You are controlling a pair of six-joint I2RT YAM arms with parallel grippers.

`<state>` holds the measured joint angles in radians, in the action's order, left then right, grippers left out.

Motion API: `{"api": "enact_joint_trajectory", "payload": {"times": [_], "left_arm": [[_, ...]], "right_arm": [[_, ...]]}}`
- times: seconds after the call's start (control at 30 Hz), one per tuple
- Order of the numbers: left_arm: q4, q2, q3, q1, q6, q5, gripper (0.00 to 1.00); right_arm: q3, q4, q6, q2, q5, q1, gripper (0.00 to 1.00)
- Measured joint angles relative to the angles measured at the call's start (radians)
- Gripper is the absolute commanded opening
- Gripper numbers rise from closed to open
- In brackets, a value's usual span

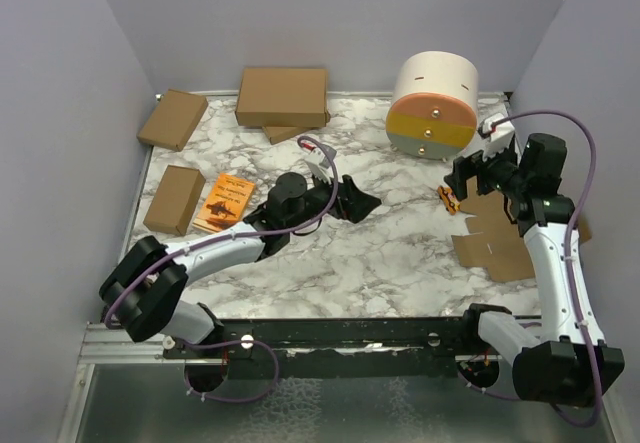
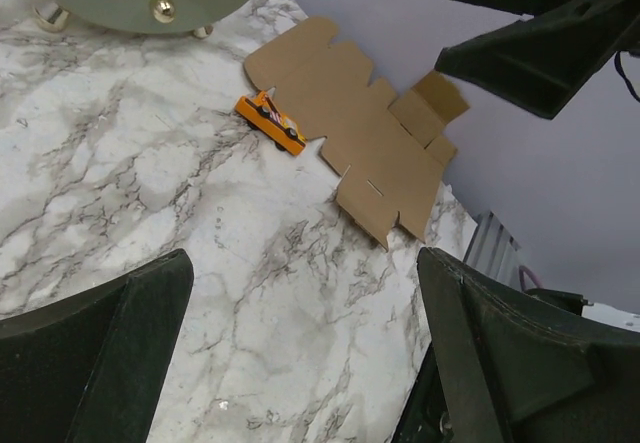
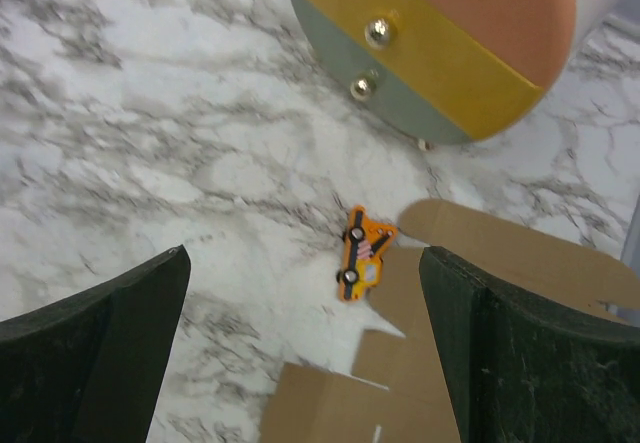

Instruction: Fold the paper box

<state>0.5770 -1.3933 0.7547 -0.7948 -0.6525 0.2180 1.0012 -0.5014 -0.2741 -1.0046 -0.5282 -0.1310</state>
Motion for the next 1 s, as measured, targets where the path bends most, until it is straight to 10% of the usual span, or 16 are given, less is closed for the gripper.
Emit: {"api": "enact_joint_trajectory", "payload": {"times": [0.3,1.0], "left_arm": [[0.105,-0.210,0.025,-0.077,-0.161,-0.047,0.90],[0.126,-0.869,0.567,-0.335,-0.537,-0.254,0.63]], "right_arm": [[-0.068,-0.154,-0.210,-0.124,0.154,-0.002,0.99],[-0.164,0.027,-0.002,-0.029,0.038,-0.139,0.99]]}}
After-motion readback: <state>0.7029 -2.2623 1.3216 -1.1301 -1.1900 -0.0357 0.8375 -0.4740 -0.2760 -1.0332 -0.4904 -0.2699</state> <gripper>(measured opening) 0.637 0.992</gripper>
